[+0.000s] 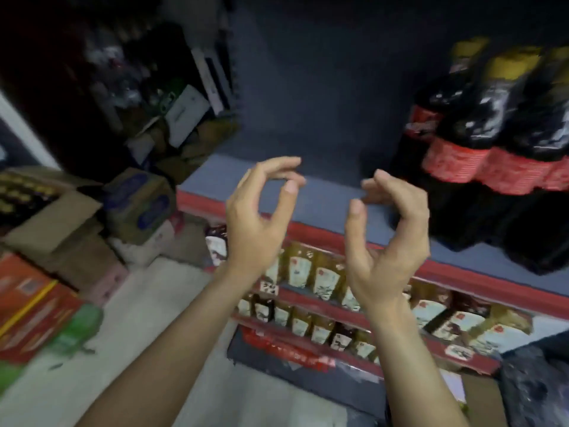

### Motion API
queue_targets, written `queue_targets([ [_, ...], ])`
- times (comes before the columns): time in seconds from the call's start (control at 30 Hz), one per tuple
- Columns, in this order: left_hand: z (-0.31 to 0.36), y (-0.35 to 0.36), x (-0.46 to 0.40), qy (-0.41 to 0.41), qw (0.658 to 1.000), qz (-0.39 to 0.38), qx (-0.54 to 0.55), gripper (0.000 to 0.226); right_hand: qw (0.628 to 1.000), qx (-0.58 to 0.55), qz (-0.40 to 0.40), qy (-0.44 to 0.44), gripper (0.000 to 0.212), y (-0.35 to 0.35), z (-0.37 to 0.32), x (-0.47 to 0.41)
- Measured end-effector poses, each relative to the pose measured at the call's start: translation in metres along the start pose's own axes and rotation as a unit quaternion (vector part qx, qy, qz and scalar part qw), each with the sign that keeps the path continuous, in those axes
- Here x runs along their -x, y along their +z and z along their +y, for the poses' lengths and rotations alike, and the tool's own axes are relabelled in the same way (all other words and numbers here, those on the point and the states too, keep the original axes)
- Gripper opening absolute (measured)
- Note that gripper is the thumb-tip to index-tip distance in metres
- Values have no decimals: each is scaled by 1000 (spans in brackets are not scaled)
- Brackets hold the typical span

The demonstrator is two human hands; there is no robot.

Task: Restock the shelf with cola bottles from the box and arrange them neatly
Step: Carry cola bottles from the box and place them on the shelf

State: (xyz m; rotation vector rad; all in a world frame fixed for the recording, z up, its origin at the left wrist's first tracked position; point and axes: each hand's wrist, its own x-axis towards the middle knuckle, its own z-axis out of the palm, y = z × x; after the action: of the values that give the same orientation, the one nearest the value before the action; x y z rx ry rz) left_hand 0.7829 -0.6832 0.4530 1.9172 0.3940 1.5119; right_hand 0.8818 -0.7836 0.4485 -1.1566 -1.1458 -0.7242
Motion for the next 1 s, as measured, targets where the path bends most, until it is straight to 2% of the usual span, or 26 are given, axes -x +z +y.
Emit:
queue_targets([
  [0.1, -36, -86, 31, -1, 996, 60, -66, 17, 997, -48, -49, 26, 20, 68, -33, 45],
  [0.17, -65, -148, 58, -19, 988, 62, -142, 18, 991, -57, -111, 50, 21, 113, -54, 83],
  [0.23, -96, -213, 88, -75, 972, 39, -218, 19, 970, -62, -212, 103, 24, 158, -74, 127],
  [0.3, -125, -272, 115, -191, 947, 1, -258, 23, 924, -63, -333, 177, 33, 202, -92, 171],
  [0.4, -161, -343, 152, -362, 884, -34, -293, 31, 837, -75, -479, 254, 44, 260, -114, 227],
  [0.47, -186, -380, 172, -454, 837, -51, -302, 23, 781, -80, -554, 277, 48, 297, -124, 255],
  [0.6, -234, -441, 207, -568, 764, -29, -305, 30, 703, -67, -654, 273, 43, 366, -132, 295],
  [0.67, -257, -463, 212, -594, 740, -24, -313, 34, 676, -58, -689, 255, 42, 401, -132, 308],
  [0.77, -298, -499, 202, -596, 728, -21, -338, 36, 651, -52, -723, 227, 41, 464, -129, 320],
  [0.87, -350, -541, 173, -571, 715, -31, -401, 35, 643, -54, -736, 204, 41, 541, -120, 327],
  [1.0, -428, -607, 108, -539, 704, -83, -455, 36, 648, -55, -742, 164, 40, 662, -106, 330],
])
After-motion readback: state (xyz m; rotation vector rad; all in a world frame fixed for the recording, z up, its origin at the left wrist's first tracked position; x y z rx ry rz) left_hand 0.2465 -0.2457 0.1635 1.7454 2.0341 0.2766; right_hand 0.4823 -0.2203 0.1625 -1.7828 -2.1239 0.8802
